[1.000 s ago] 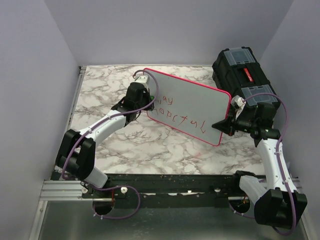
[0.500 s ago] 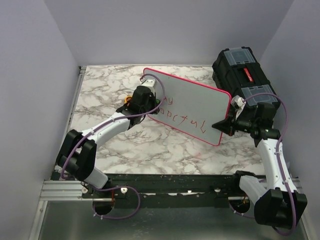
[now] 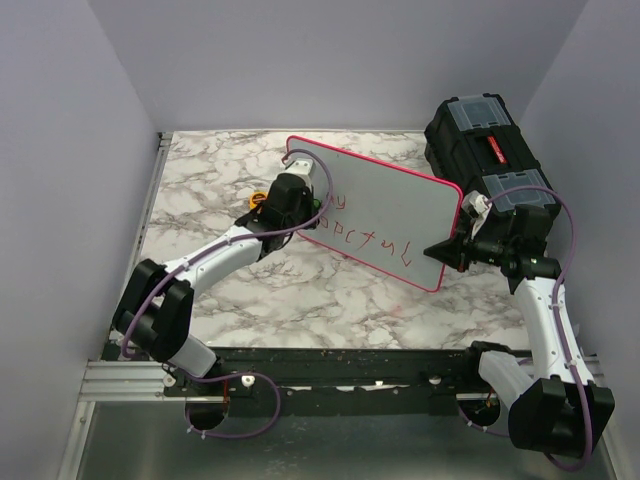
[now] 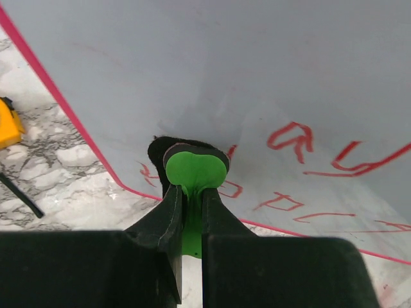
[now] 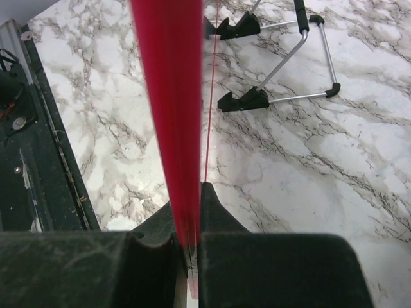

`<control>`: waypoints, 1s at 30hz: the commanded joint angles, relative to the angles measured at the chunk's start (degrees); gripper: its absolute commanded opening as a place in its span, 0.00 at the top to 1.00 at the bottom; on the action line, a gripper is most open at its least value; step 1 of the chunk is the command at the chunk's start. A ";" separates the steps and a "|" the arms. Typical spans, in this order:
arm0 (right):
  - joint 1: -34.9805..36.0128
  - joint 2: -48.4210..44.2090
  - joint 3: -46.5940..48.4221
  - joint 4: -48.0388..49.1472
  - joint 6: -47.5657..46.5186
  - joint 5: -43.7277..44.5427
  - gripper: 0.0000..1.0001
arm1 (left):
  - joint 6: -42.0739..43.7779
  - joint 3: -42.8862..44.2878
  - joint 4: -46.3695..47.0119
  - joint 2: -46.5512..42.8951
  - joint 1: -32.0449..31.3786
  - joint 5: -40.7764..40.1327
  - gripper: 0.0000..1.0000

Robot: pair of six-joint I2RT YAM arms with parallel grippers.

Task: Erase the whiteboard
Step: Erase the whiteboard using the whiteboard eraser.

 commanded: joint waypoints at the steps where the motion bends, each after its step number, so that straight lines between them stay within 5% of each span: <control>1: 0.99 -1.02 1.24 0.23 -1.35 -6.95 1.00 | -0.57 0.87 1.99 0.37 -2.59 -1.00 1.00; 9: 1.05 -1.37 1.36 0.25 -1.40 -7.09 1.00 | 0.40 -0.27 1.15 -1.06 3.03 -0.23 1.00; 18: 1.05 -1.22 1.24 0.25 -1.34 -6.91 1.00 | -0.85 2.35 1.35 1.74 -3.16 -0.20 1.00; 30: 1.01 -1.15 1.34 0.25 -1.40 -7.09 1.00 | -0.24 0.65 1.21 0.01 0.64 0.88 1.00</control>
